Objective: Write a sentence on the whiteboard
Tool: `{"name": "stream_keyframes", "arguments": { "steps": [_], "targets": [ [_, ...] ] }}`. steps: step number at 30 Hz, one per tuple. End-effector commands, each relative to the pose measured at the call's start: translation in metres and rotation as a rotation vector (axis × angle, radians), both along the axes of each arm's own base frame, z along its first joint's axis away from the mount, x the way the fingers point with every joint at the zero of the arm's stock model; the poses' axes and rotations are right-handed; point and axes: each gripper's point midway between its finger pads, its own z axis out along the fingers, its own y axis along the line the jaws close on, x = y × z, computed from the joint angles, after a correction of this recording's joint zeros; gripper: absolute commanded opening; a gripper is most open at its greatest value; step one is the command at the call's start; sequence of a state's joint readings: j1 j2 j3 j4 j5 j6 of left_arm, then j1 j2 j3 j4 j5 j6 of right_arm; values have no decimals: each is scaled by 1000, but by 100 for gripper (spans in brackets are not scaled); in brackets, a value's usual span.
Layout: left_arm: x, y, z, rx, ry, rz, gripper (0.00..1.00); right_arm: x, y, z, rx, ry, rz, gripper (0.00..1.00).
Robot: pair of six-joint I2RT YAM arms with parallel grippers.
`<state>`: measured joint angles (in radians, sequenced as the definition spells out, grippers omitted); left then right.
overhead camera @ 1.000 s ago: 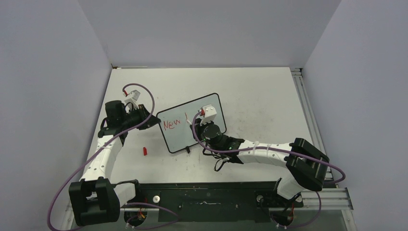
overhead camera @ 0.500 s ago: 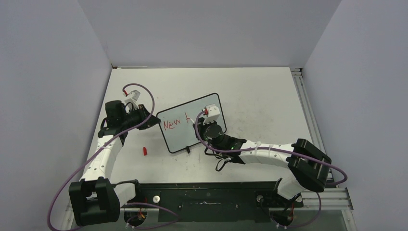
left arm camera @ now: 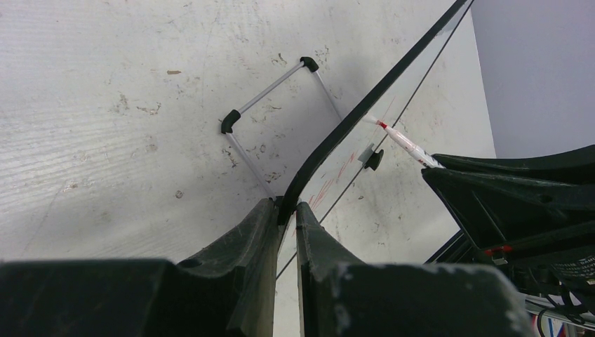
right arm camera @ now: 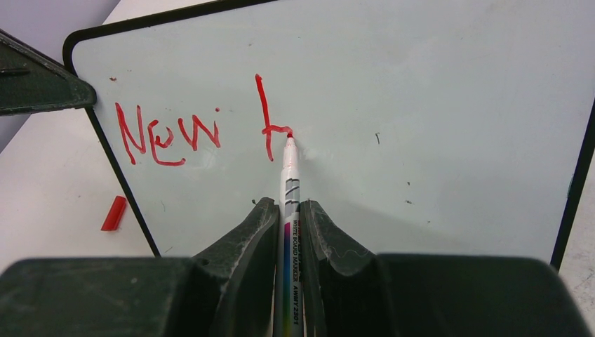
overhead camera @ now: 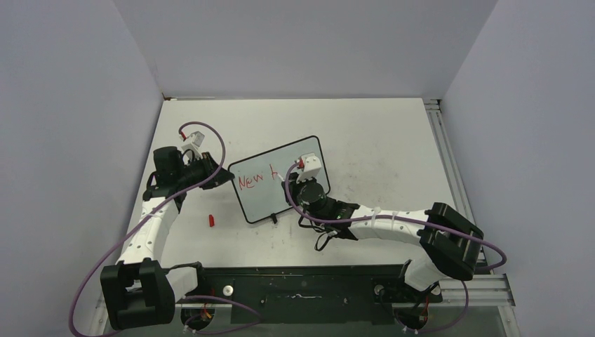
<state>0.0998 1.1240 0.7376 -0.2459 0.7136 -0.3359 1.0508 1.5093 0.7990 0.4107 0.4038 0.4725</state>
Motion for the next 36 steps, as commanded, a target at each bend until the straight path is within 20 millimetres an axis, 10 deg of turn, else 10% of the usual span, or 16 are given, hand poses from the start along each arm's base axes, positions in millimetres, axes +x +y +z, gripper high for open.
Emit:
{"name": "stream_keyframes", "arguments": {
  "steps": [1, 20, 36],
  "targets": [
    [4, -2, 17, 1, -60, -14, 10, -6, 0, -3, 18, 9, -2, 5],
    [3, -2, 17, 1, -61, -15, 10, -12, 17, 5, 41, -5, 41, 5],
    [3, -3, 17, 0, -61, -16, 10, -10, 1, 51, 84, -76, 25, 5]
  ]
}}
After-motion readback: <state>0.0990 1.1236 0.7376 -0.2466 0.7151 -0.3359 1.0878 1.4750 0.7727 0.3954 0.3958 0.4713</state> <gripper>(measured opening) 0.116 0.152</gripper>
